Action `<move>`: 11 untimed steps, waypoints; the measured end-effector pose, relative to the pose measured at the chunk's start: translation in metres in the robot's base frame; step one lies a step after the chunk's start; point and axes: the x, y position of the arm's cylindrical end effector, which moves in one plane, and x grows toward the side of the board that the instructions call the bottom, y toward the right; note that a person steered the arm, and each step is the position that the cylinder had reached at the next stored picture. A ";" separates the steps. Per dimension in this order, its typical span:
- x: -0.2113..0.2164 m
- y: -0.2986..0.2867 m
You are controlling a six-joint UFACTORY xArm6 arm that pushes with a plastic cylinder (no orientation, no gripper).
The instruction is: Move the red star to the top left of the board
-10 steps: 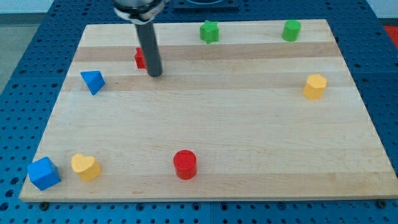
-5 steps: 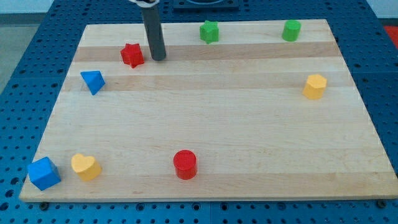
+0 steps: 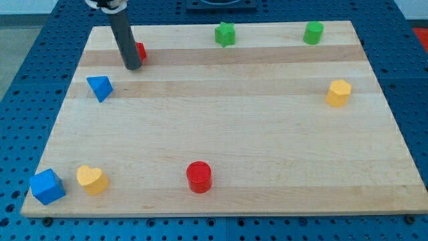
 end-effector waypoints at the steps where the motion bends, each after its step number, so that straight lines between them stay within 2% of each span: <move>1: -0.017 0.000; 3: -0.043 0.000; 5: -0.046 0.033; 7: -0.078 0.035; 10: -0.082 -0.038; 11: -0.079 -0.036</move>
